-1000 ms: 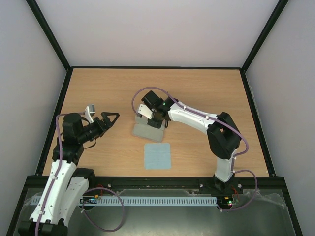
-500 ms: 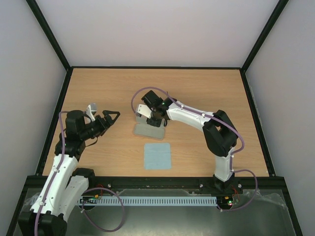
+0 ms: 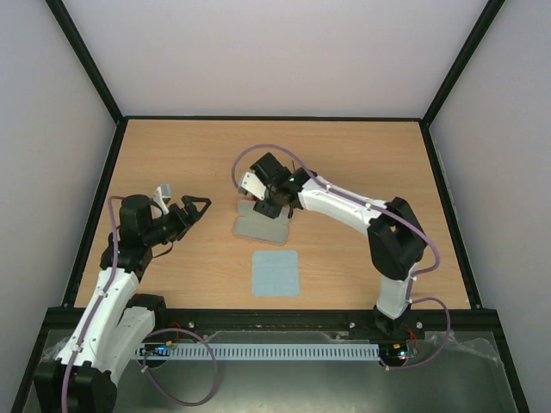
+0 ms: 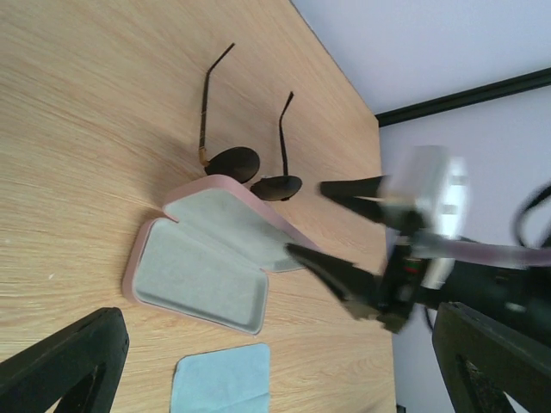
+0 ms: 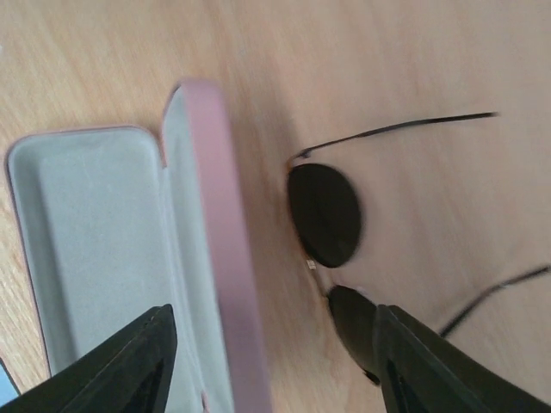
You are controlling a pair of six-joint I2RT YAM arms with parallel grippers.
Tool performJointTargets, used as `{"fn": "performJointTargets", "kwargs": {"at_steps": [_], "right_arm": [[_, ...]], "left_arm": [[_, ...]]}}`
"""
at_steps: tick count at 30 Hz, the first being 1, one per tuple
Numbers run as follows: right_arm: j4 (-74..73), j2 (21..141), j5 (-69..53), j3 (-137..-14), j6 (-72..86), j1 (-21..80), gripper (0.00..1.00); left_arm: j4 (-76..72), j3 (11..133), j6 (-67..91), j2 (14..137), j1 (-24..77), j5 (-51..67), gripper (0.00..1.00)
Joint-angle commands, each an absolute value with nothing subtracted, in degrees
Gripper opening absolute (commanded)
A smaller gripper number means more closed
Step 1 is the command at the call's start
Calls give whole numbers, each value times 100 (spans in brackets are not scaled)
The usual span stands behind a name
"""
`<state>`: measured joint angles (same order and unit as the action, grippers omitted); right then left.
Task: Organize the sunglasses
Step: Place the sunglasses case at the center of the board, then adjust the sunglasses case at the center of the board.
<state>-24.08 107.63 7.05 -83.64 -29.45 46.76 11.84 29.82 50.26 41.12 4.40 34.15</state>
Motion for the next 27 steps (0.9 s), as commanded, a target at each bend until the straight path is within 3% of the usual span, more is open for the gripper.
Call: {"fn": "performJointTargets", "kwargs": {"at_steps": [1, 7, 9, 13, 15, 18, 19, 23, 27], "right_arm": [[-2202, 9944, 1307, -8315, -2204, 4651, 66], [-2192, 9073, 2167, -7964, -231, 4590, 82], [-2410, 8767, 2147, -7788, 692, 4409, 98], [-2530, 7909, 1715, -7101, 1843, 4122, 99], [-2246, 7426, 1326, -6569, 2071, 4112, 99], [-1970, 6888, 1296, -5855, 2641, 4091, 99], [-1902, 6776, 1278, -5650, 2759, 4072, 99], [-1710, 6587, 1040, -5124, 3114, 3956, 100], [-1613, 6485, 907, -4887, 3304, 3913, 100]], "left_arm": [[964, 2742, 4975, 4208, 396, 3234, 99], [433, 2306, 5093, 4657, 413, 2953, 100], [363, 2213, 5028, 4865, 443, 2720, 100], [340, 2163, 4863, 5341, 629, 2048, 98], [138, 2076, 4910, 5537, 741, 1958, 87], [-241, 1955, 4991, 5850, 959, 1814, 55], [-300, 1966, 4973, 5959, 1064, 1704, 49], [-456, 2081, 4840, 6495, 1367, 1348, 34], [-596, 2221, 4736, 7007, 1634, 1004, 28]]}}
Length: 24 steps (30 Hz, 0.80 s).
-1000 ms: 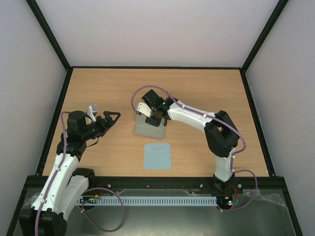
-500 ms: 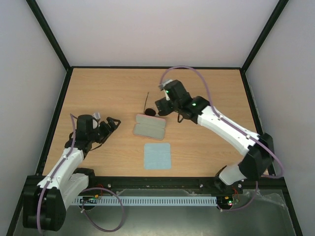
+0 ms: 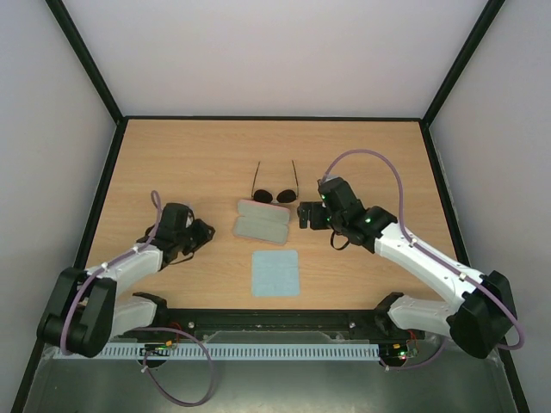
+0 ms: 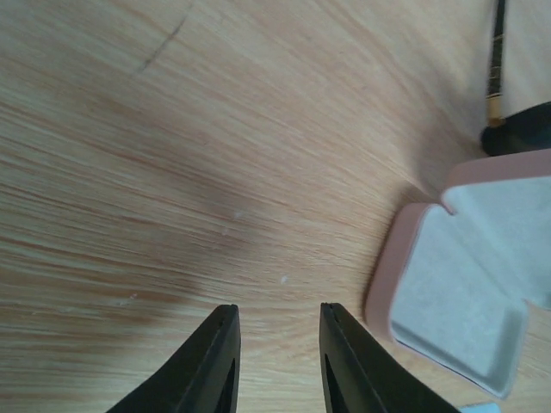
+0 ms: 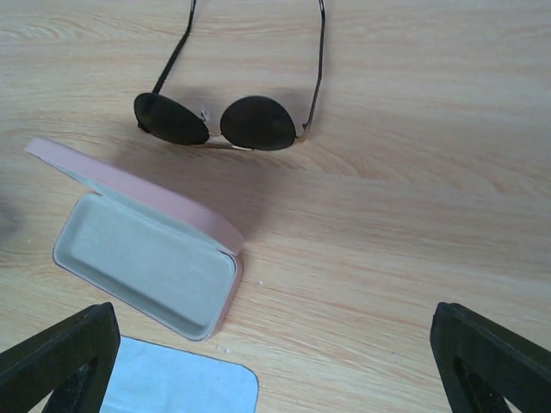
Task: Organize the sunglasses
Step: Adjust the sunglasses case at the center of the board.
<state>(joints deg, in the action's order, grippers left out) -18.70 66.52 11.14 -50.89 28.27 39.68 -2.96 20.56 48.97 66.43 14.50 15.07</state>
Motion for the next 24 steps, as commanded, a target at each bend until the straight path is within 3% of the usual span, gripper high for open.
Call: {"fn": "performJointTargets", "kwargs": {"at_steps": [1, 9, 24], "right_arm": [[-1602, 6452, 906, -4860, 3339, 3897, 99], [-1574, 6207, 769, -4604, 3489, 3659, 98], [-1526, 6170, 688, -4403, 3411, 3565, 98]], "left_arm": [[-628, 2262, 4718, 7138, 1695, 946, 26], [-517, 2886, 4515, 8145, 2276, 338, 22], [-712, 3129, 4770, 8863, 3150, 4, 22]]}}
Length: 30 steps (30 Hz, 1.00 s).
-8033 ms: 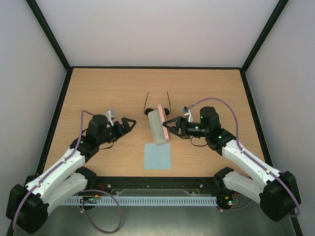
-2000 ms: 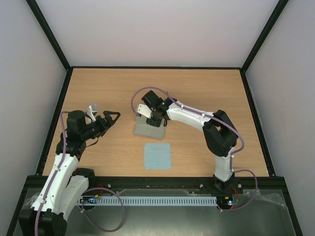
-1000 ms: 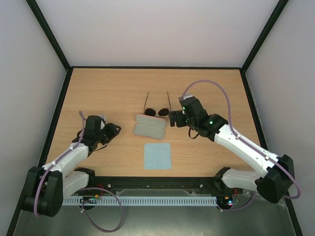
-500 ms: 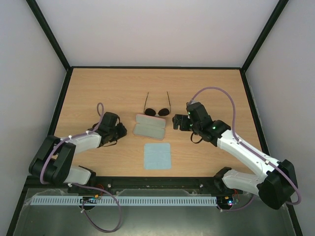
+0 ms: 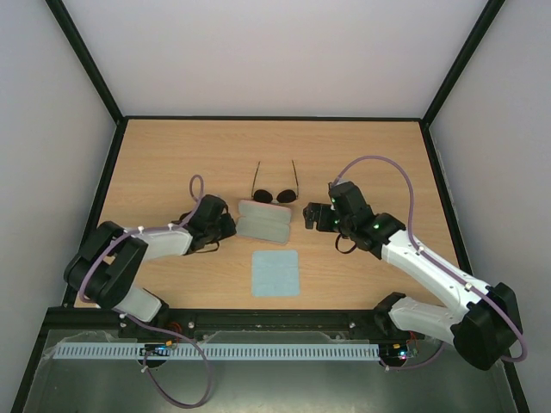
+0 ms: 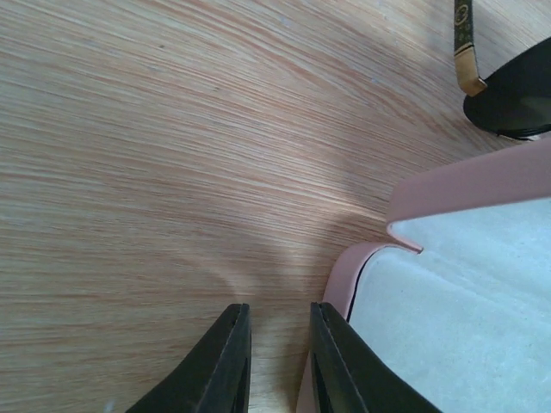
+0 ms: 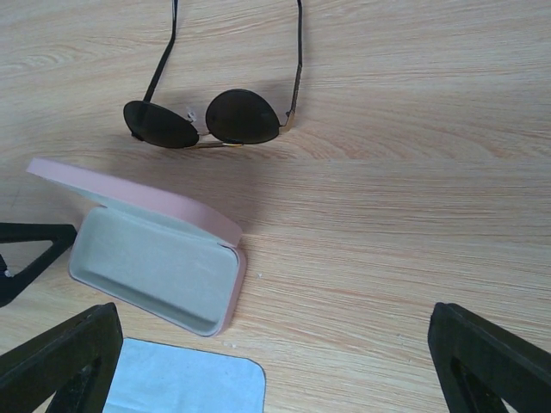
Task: Organize the sunglasses
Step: Adjust the sunglasses case at the center of the board.
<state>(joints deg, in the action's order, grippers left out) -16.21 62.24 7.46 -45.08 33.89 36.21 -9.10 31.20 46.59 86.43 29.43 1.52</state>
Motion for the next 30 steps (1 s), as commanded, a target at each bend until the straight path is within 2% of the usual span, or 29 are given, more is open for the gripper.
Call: {"fn": "performJointTargets", "kwargs": {"at_steps": [1, 30], "right_arm": [[-1511, 6170, 678, -4389, 3403, 3560, 98], [-1391, 6110, 475, -4107, 3358, 3454, 98]], "left_arm": [[-712, 3112, 4811, 8860, 3195, -6, 22], [-812, 3448, 5027, 9229, 3648, -247, 23]]}}
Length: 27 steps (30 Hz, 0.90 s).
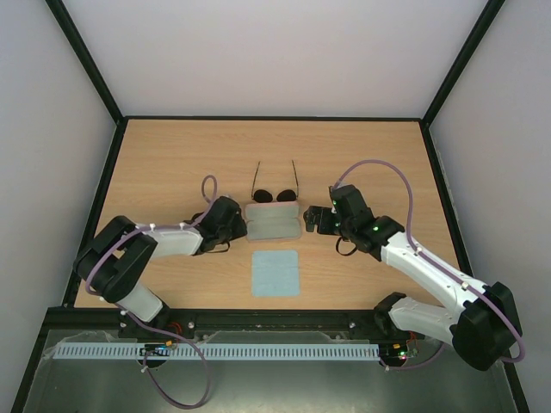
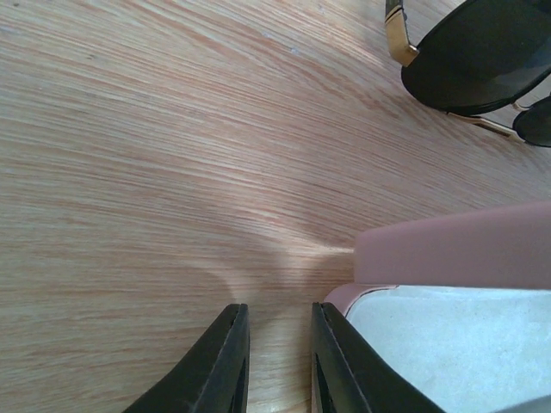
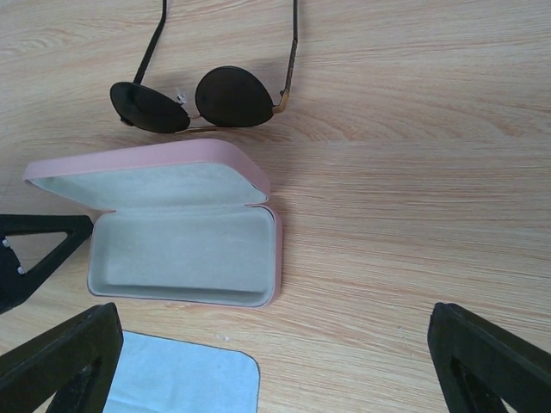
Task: Organize the sunglasses
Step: Adjust the sunglasses case at the center of the board, then fold the glasses cleaning cloth at the center of the board.
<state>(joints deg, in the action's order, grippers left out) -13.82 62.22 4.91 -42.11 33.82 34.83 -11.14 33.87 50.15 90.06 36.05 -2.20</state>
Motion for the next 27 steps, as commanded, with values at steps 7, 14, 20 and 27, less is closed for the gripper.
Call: {"fn": "performJointTargets", "kwargs": {"at_steps": [7, 14, 20, 27], "right_arm": [[-1418, 6039, 463, -4075, 3366, 3445, 98], [-1793, 5691, 368, -4230, 3394, 3445, 99], [-2381, 5224, 379, -4510, 3771, 3445, 98], [-2294, 5278, -1398, -4603, 4042, 3445, 99]], "left_arm": [[-593, 3560, 4998, 9159, 3652, -327, 26], [358, 3296, 5037, 7715, 3648, -573, 39], [1325, 3585, 4889, 6291, 3648, -583, 64], [1376, 3869, 4492, 5852, 3557, 945, 99]]}}
